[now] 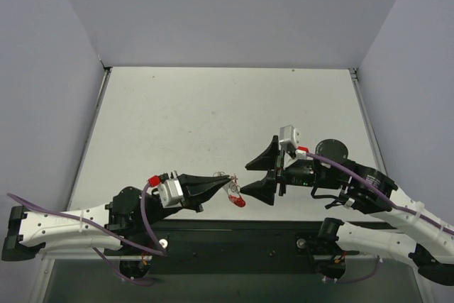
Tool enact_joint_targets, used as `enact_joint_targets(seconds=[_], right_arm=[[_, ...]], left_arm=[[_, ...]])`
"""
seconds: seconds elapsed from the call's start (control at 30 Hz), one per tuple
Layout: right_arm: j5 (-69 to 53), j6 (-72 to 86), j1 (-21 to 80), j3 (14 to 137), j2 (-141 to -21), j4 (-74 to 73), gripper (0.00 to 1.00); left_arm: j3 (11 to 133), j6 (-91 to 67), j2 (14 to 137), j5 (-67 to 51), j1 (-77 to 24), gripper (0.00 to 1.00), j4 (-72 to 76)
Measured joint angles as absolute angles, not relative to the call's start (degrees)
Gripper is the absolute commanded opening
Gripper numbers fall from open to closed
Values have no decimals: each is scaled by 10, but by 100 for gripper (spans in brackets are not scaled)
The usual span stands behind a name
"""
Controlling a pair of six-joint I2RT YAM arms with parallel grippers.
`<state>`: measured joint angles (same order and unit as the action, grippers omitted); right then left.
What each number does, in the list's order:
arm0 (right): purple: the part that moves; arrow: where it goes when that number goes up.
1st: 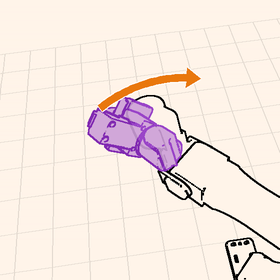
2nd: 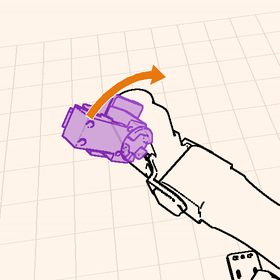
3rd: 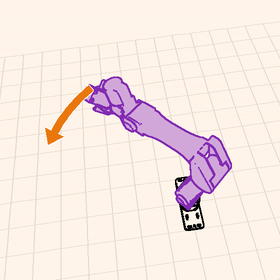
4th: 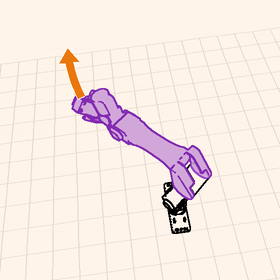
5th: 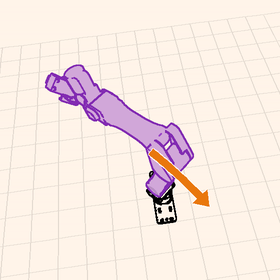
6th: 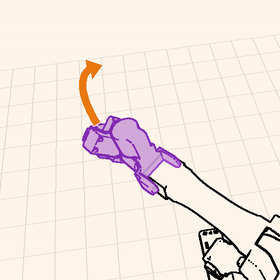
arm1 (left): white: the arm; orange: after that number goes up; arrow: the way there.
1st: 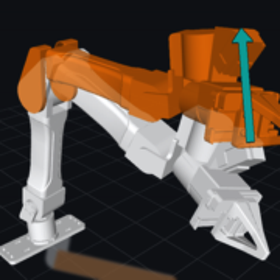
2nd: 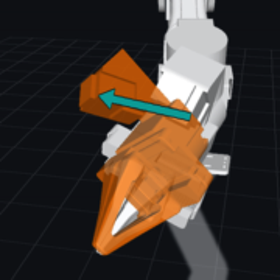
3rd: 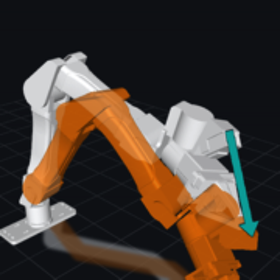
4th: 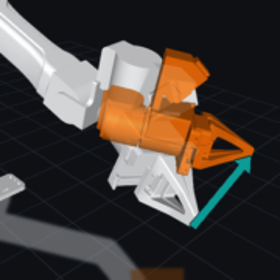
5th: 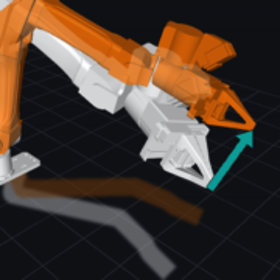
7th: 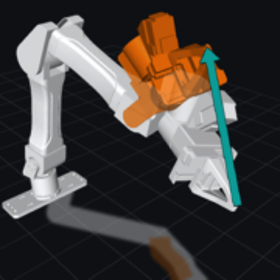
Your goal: Put the keys on the keyring
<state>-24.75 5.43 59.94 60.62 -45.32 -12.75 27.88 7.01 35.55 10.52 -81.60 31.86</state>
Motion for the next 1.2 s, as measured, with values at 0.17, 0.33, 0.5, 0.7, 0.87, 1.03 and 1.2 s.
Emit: enact_joint_targets(seconds=[0.17,0.33,0.5,0.7,0.87,1.03,1.2], right_arm=[[-220,38,613,607,-470,-130,59],[-197,25,620,607,-476,-135,58],[-178,18,620,610,-475,-135,56],[-167,14,620,610,-475,-135,55],[-167,14,620,610,-475,-134,54],[-168,13,620,610,-477,-130,43],[-168,13,620,610,-481,-126,37]], left_arm=[[287,65,372,125,-816,0,304],[291,64,378,131,-816,0,293],[291,64,378,133,-816,0,293],[291,64,379,132,-816,0,293],[291,64,381,132,-816,0,292],[291,64,383,131,-816,0,292],[291,64,385,131,-816,0,292]])
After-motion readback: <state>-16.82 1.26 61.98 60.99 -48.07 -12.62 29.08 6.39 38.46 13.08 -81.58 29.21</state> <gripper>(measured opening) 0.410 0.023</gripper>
